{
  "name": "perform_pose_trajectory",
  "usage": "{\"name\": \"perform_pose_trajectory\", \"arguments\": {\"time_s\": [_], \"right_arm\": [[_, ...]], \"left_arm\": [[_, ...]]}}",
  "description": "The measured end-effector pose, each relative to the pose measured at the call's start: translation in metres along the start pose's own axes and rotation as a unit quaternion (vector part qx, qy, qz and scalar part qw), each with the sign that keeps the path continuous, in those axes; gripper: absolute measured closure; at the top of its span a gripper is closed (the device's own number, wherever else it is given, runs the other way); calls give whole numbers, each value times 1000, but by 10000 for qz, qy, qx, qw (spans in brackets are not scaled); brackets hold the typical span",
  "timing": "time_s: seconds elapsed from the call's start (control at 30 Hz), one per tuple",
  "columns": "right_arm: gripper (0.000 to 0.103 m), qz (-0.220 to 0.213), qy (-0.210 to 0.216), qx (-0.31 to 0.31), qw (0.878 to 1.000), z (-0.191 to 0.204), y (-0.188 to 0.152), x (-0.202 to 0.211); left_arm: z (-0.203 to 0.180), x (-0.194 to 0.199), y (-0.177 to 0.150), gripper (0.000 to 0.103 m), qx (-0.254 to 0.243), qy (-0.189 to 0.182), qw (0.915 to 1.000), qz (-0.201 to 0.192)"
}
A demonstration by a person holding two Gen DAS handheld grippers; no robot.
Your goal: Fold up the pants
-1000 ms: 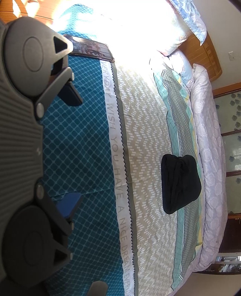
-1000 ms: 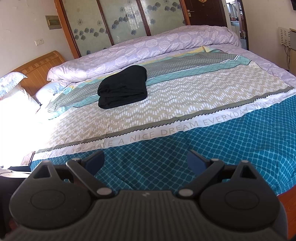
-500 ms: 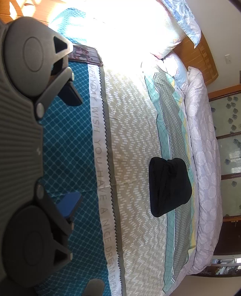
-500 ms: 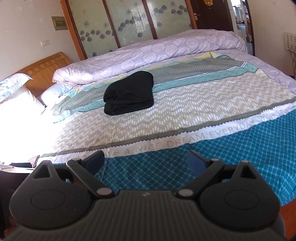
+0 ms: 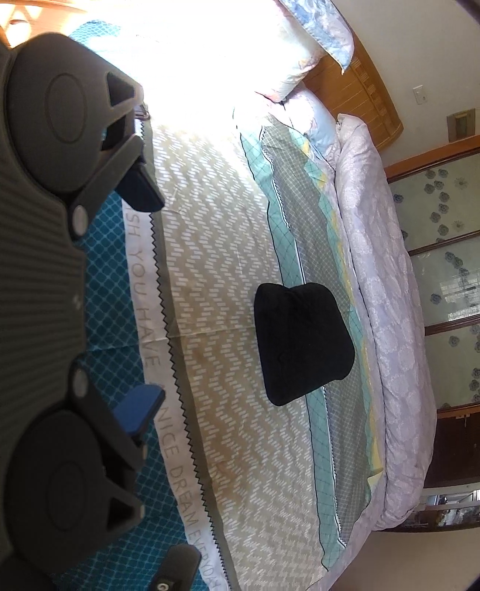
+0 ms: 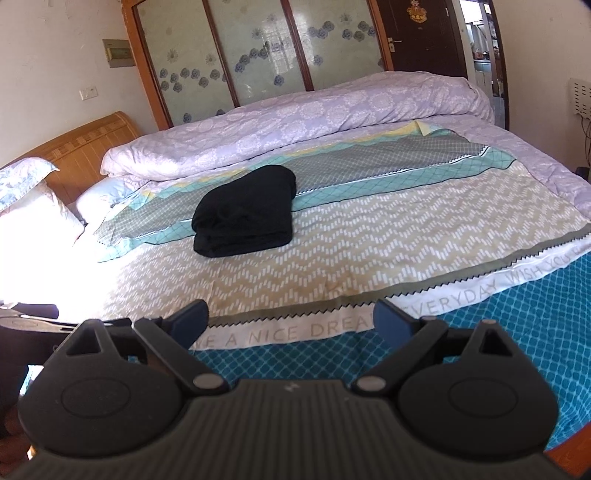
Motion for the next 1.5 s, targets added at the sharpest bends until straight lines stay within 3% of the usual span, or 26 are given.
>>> {"name": "perform_pose_trajectory", "arguments": {"time_s": [0.27, 0.63, 1.5], "right_arm": [[6, -44, -19, -139, 9999, -13, 11, -7], [6, -67, 62, -379, 9992, -19, 27, -16], [6, -55, 107, -634, 9979, -25, 37, -31]], "left_arm": [[-12, -9, 18, 0, -58, -101, 9999, 68], [-14, -19, 36, 0, -373, 186, 9990, 131], [-16, -31, 48, 0, -569, 270, 9978, 217]]}}
Point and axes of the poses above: each gripper's, at about its wrist camera, not at the fingertips, and x roughly against the way its jaws point, z to its left, y to its top, the point moved 10 cm from there along -x, roughly the way its jaws point, and after that the axes turned 14 degrees about -x, right-handed, at the moved point
